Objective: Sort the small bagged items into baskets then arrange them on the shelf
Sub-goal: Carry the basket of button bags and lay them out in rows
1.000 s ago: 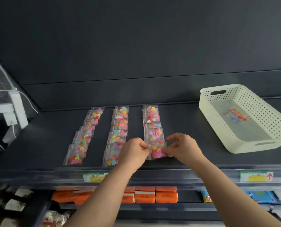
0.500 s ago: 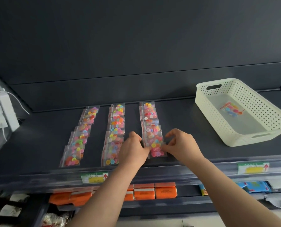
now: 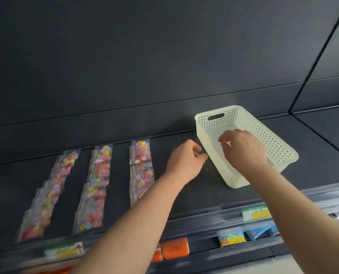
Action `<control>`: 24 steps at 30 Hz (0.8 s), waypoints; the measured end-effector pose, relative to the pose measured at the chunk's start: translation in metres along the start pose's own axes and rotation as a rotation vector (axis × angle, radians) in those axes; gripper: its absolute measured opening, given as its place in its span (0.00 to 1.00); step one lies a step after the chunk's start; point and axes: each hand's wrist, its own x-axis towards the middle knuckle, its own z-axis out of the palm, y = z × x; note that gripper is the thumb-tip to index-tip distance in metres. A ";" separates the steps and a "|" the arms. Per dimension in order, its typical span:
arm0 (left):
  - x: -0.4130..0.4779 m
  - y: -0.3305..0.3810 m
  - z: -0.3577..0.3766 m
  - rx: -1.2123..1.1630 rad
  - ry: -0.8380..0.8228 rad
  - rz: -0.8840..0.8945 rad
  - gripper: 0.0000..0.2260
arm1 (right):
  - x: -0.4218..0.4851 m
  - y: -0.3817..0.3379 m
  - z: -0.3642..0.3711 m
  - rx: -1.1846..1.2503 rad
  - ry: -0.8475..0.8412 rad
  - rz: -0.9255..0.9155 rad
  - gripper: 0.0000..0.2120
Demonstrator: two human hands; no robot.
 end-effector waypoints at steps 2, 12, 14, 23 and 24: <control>0.009 0.015 0.015 -0.032 -0.010 -0.002 0.13 | 0.014 0.028 0.002 -0.041 -0.076 0.069 0.12; 0.032 0.030 0.049 -0.068 0.029 -0.093 0.14 | 0.050 0.085 0.022 -0.098 -0.458 0.046 0.13; 0.033 0.029 0.051 -0.094 0.032 -0.103 0.14 | 0.048 0.084 0.025 -0.034 -0.544 0.033 0.09; 0.030 0.032 0.051 -0.139 0.026 -0.125 0.13 | 0.055 0.086 0.027 -0.176 -0.486 0.197 0.23; 0.030 0.032 0.050 -0.143 0.023 -0.125 0.13 | 0.055 0.085 0.029 -0.163 -0.497 0.202 0.20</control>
